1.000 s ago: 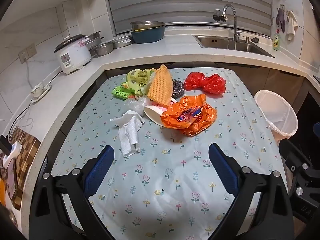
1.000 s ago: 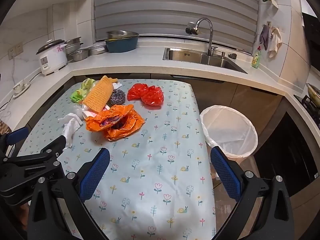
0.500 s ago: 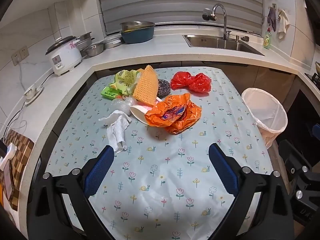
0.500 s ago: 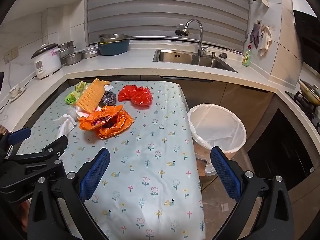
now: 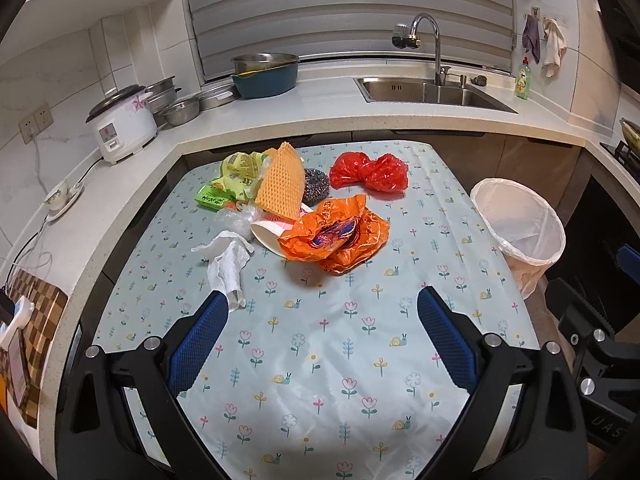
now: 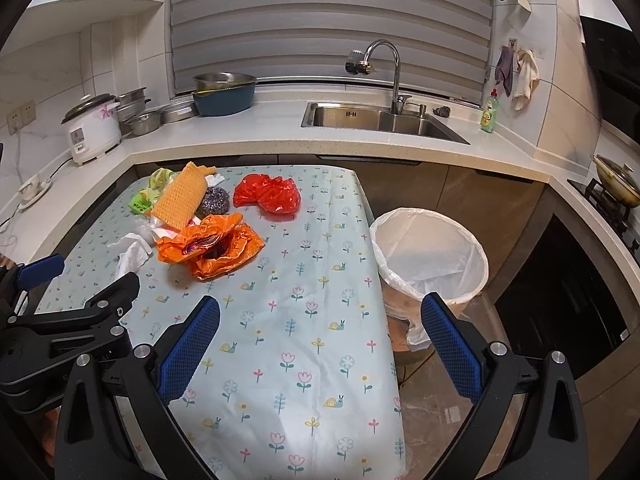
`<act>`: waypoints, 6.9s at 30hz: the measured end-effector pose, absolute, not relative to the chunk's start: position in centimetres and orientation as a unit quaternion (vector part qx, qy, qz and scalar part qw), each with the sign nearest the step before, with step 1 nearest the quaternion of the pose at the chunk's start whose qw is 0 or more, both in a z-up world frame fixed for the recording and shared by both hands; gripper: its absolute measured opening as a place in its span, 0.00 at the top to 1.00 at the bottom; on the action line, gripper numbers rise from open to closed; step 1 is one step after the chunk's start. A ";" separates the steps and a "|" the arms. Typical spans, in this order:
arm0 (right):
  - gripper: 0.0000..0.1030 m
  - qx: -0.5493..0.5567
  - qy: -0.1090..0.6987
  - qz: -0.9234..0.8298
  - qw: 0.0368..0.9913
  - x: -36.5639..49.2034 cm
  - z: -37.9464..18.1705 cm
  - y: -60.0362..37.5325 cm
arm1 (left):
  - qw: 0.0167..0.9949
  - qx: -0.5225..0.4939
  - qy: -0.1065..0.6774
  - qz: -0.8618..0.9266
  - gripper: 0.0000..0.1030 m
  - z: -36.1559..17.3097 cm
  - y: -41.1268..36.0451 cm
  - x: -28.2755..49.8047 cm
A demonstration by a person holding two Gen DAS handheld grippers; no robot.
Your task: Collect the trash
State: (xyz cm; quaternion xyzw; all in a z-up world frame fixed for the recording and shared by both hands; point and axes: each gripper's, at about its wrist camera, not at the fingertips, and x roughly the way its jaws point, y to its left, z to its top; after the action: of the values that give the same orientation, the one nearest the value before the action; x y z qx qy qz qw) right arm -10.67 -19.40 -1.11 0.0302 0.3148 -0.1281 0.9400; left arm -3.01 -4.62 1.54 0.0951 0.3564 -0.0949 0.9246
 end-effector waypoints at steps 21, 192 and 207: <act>0.06 0.038 0.316 -0.132 0.939 -10.5 -1.6 -20.4 | 0.927 0.100 0.350 -0.090 0.12 1.3 -4.9 -2.9; 0.82 0.152 0.307 -0.189 0.920 -4.3 -4.2 -33.2 | 0.897 0.078 0.356 -0.252 0.97 1.2 -14.4 4.5; 0.81 0.172 0.333 -0.245 0.894 -3.5 -7.3 -38.6 | 0.860 0.120 0.389 -0.308 0.97 -2.6 -23.1 7.9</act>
State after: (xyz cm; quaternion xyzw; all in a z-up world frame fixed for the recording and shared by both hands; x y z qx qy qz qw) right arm -3.51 -38.65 -7.26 0.1723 0.3334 -0.2451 0.8939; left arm 7.93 -23.06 -2.61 0.1198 0.3888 -0.3084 0.8599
